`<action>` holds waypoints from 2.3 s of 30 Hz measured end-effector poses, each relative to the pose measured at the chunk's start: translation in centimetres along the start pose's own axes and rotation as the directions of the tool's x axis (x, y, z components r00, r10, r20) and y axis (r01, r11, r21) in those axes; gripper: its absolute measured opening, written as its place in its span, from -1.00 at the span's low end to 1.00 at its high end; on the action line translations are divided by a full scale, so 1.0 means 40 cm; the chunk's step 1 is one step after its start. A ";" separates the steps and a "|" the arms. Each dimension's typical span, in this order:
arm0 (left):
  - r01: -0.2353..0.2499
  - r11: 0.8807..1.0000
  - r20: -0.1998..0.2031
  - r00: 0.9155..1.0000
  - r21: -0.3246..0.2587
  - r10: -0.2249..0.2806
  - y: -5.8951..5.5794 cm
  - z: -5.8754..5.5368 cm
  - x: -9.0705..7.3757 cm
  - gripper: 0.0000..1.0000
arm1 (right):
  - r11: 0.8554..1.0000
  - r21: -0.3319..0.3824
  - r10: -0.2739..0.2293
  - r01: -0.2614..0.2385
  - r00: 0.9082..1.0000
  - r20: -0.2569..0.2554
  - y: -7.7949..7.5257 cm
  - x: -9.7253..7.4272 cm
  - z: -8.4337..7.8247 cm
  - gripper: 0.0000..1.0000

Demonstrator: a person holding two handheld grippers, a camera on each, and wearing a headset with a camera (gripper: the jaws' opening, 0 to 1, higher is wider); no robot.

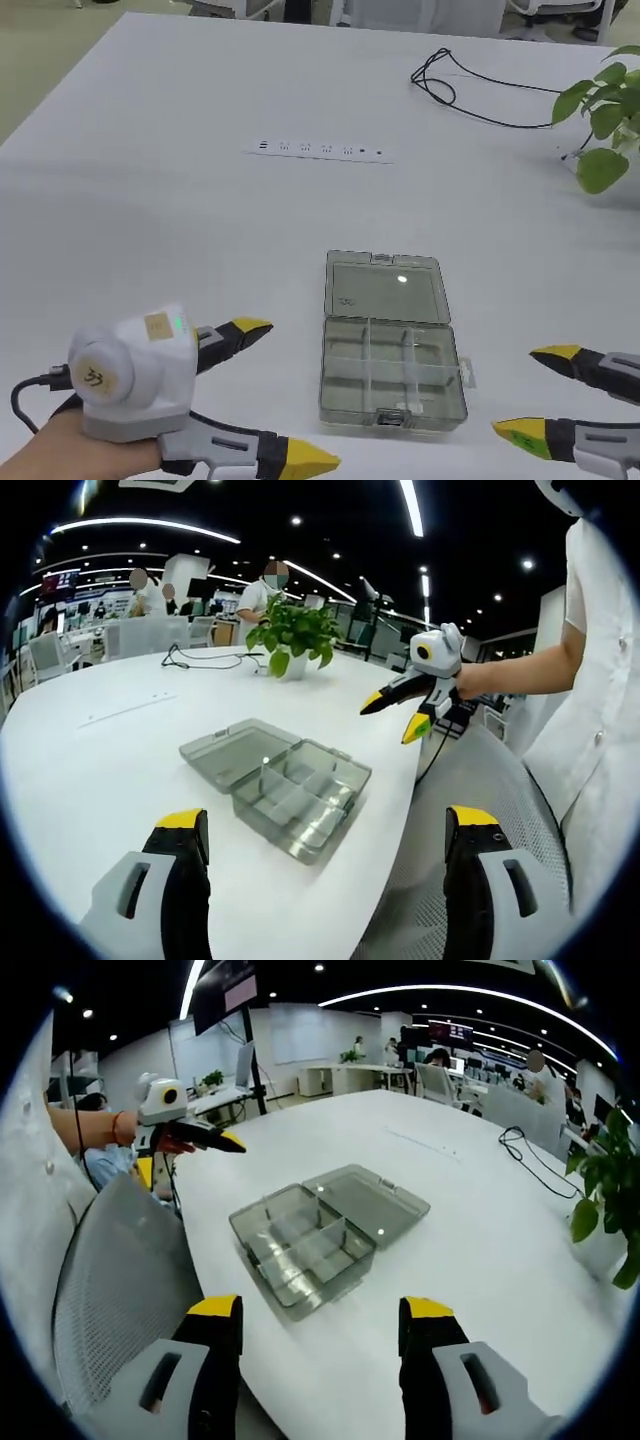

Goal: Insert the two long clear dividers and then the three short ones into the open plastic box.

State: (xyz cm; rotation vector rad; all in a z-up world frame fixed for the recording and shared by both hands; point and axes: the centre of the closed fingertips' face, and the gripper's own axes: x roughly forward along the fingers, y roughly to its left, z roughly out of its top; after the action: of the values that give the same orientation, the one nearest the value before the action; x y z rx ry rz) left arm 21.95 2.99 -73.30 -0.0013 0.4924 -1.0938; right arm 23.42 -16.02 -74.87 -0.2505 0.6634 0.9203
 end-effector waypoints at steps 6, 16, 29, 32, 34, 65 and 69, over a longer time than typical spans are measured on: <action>-0.001 1.000 -0.020 1.000 0.006 0.001 0.000 -0.016 0.001 1.00 | 1.000 0.015 -0.008 0.007 1.000 0.013 -0.019 0.001 -0.022 0.41; -0.003 1.000 -0.032 0.999 0.007 0.003 0.001 -0.032 0.004 1.00 | 1.000 0.020 -0.011 0.010 1.000 0.021 -0.009 0.001 -0.021 0.48; -0.007 1.000 -0.040 0.999 0.002 0.007 0.005 -0.043 0.004 1.00 | 1.000 0.018 0.001 -0.001 1.000 0.018 -0.008 0.008 -0.030 0.49; -0.008 1.000 -0.039 0.999 0.002 0.008 0.005 -0.044 0.004 1.00 | 1.000 0.018 0.001 -0.002 1.000 0.022 -0.008 0.008 -0.027 0.49; -0.007 1.000 -0.038 0.999 0.002 0.007 0.004 -0.044 0.005 1.00 | 1.000 0.015 0.001 -0.001 1.000 0.019 -0.009 0.007 -0.027 0.49; -0.018 1.000 -0.053 0.998 0.014 0.019 0.008 -0.051 0.004 1.00 | 1.000 -0.014 0.013 -0.013 1.000 0.013 0.005 0.005 -0.016 0.51; -0.020 1.000 -0.052 0.998 0.013 0.020 0.008 -0.051 0.004 1.00 | 1.000 -0.014 0.015 -0.015 1.000 0.013 0.007 0.008 -0.016 0.51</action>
State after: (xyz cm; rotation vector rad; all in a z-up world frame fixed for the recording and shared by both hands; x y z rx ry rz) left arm 21.49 3.49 -75.26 0.0431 0.5317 -1.0793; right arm 23.05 -15.94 -75.52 -0.2515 0.6477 0.9408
